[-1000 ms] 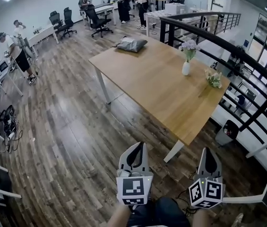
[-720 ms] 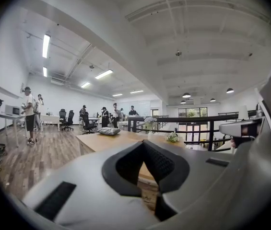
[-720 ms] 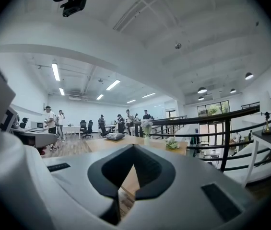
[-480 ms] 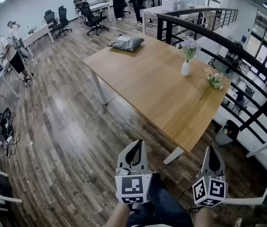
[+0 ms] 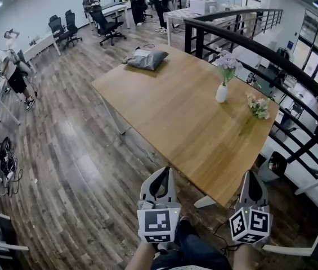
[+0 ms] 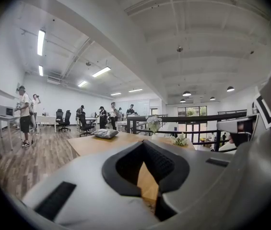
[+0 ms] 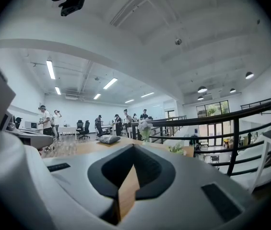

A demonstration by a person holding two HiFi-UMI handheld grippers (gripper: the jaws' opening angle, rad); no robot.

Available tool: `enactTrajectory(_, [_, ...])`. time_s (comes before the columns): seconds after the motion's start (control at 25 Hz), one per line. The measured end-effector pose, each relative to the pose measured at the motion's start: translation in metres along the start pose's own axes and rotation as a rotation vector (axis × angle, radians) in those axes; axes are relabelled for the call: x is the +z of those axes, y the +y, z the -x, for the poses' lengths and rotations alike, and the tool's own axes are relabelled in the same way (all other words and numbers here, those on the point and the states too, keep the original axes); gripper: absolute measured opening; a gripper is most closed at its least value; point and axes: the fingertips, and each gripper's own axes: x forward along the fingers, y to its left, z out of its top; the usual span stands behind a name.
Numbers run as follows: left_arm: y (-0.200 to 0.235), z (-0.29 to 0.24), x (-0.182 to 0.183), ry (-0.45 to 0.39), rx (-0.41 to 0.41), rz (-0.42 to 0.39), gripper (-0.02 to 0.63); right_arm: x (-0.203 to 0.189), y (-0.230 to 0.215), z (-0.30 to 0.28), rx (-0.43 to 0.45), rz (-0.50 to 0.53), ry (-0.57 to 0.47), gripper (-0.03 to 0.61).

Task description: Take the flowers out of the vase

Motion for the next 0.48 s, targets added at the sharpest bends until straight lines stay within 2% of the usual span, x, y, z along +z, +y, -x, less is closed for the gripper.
enactTrajectory(0.24, [0.009,-0.054,0.011,-0.002,-0.001,-0.003,0.043,0.01,-0.007,-0.054,0.006,-0.001,-0.005,0.011])
enactTrajectory(0.48, [0.012,-0.086,0.014,-0.003,-0.011,-0.002,0.043,0.011,-0.013,-0.082,-0.001,-0.013,-0.001,0.011])
